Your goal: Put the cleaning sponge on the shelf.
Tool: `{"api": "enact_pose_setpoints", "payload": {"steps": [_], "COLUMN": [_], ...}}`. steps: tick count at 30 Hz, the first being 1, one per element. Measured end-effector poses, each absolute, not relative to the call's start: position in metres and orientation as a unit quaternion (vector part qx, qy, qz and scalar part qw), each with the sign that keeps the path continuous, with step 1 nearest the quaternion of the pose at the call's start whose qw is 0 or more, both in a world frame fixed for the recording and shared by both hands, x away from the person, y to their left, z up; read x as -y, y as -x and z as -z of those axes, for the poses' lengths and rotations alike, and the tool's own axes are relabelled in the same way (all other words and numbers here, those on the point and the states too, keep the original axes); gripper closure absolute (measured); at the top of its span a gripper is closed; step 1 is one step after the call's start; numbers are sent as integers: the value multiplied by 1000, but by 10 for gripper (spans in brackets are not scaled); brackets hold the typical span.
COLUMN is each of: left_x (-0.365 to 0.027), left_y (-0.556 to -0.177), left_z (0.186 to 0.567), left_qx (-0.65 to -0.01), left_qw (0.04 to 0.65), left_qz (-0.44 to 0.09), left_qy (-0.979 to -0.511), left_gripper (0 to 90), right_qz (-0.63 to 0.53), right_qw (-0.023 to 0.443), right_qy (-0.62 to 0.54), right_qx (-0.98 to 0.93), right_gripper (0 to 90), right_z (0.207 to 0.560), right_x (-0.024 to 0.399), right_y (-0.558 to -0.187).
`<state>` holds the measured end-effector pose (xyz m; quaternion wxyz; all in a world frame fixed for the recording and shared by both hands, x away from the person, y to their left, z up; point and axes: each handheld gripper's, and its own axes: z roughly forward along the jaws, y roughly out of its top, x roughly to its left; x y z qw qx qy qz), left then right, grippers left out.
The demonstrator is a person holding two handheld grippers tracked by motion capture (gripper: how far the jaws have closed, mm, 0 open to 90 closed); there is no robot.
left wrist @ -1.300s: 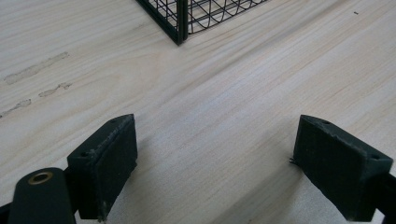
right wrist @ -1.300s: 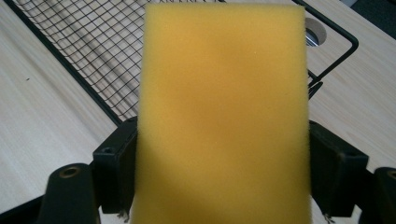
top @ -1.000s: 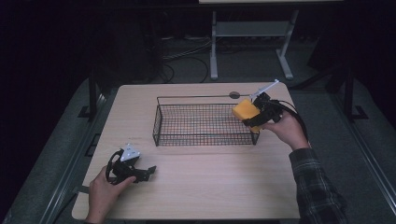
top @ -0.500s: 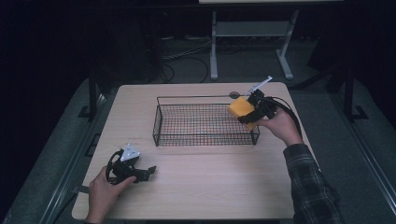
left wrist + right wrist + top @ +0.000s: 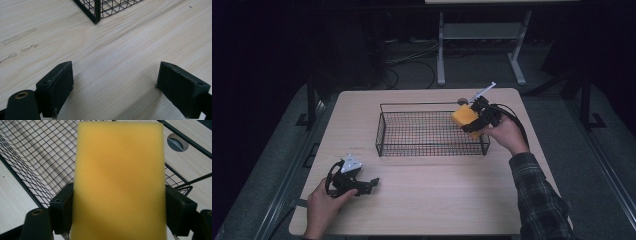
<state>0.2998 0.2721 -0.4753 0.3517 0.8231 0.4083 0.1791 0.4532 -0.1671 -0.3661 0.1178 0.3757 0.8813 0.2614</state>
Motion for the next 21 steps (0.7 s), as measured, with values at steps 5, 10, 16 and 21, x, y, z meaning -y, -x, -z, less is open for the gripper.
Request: {"api": "enact_pose_setpoints", "payload": {"steps": [5,10,16,21], "left_x": [-272,-272,-272,-272], "left_y": [-300,-300,-300,-300], "left_z": [475,475,475,475], "left_qx": [-408,-408,-408,-408], "left_qw": [352,352,352,352], "left_qz": [-179,-179,-179,-179], "left_qy": [-823,-823,-823,-823], "left_gripper": [128,128,128,128], "right_qz": [-260,-256,-249,-242], "right_qw": [116,113,111,110], "right_qy": [-375,-377,-377,-379], "right_qx": [-882,-883,-885,-886], "right_gripper": [229,229,228,228], "right_z": [369,373,379,384], "right_x": [164,161,158,157], "right_y": [-455,-458,-461,-463]}}
